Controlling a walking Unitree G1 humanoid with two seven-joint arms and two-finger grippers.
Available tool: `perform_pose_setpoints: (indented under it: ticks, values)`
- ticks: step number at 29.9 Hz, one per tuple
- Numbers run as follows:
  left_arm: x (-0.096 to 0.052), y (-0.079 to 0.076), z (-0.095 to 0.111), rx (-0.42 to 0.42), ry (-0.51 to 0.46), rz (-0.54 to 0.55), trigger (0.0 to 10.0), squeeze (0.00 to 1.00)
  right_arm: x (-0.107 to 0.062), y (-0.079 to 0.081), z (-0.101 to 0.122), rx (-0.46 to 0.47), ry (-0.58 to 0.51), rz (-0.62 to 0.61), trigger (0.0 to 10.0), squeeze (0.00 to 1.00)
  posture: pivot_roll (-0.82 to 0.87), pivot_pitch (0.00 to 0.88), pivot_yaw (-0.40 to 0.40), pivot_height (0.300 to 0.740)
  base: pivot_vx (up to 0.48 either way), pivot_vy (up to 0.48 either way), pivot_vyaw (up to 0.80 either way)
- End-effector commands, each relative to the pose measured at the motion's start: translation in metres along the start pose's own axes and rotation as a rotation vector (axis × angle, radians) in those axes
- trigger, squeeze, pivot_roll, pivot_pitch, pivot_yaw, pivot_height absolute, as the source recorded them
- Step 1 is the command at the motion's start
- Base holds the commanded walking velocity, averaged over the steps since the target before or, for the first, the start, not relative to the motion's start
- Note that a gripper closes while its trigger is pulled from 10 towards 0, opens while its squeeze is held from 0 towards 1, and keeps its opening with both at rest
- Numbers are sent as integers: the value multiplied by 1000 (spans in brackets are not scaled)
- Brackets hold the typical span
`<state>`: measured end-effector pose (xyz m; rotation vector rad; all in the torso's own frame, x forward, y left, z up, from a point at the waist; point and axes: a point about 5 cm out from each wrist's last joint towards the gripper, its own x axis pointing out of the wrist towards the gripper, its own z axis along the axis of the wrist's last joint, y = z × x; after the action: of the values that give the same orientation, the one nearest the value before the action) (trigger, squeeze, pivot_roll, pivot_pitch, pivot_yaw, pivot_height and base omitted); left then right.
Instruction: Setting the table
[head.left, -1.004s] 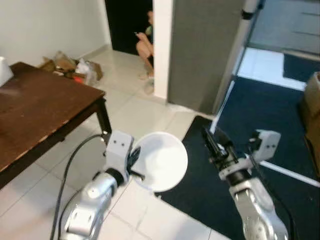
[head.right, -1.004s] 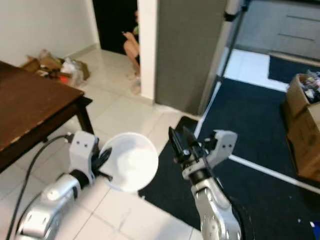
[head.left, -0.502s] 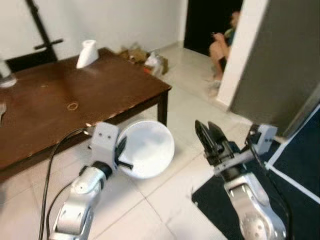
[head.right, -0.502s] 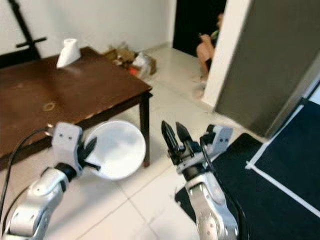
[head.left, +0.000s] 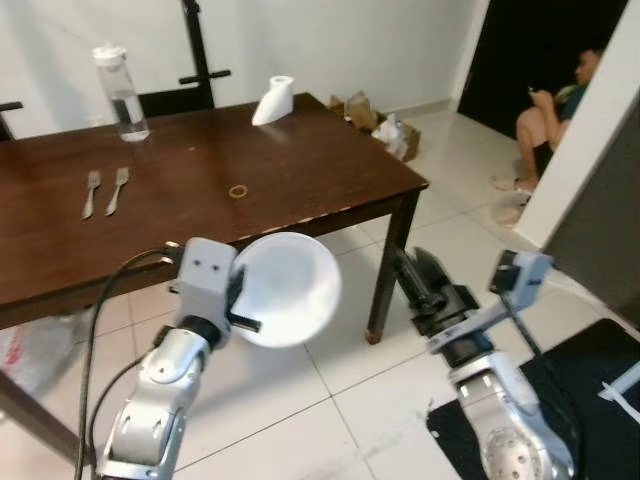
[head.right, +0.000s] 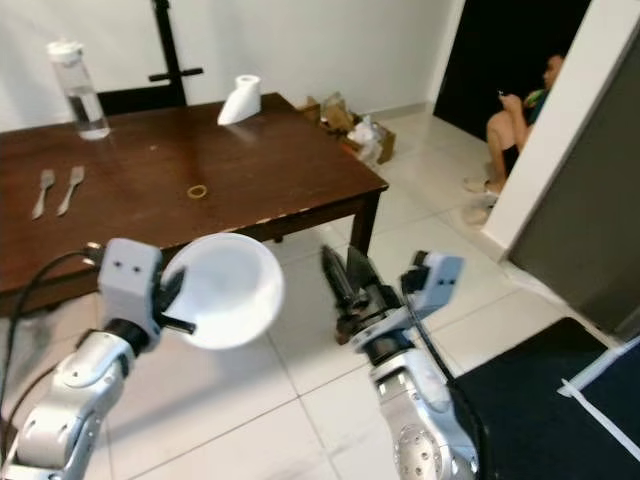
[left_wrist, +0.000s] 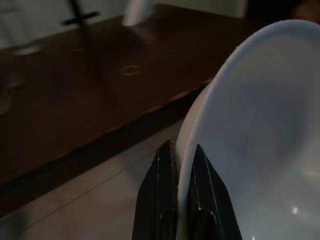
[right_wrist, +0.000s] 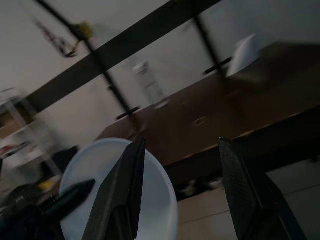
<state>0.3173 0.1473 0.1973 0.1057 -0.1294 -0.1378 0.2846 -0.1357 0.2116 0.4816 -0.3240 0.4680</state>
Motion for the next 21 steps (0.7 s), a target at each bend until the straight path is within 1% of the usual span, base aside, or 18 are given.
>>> perform_pose_setpoints:
  ticks: [1,5,21]
  values:
    - [0,4,-2,-2,18,31,10000,0,-2,0,0,2,10,5,10000,0,68,91,74,740,0,0,763]
    - [2,8,-1,1,18,55,10000,0,-3,0,-1,0,17,6,10000,0,68,91,74,740,0,0,763]
    - [5,8,0,3,14,74,10000,0,-3,-1,-1,-3,24,12,10000,0,66,84,73,740,0,0,762]
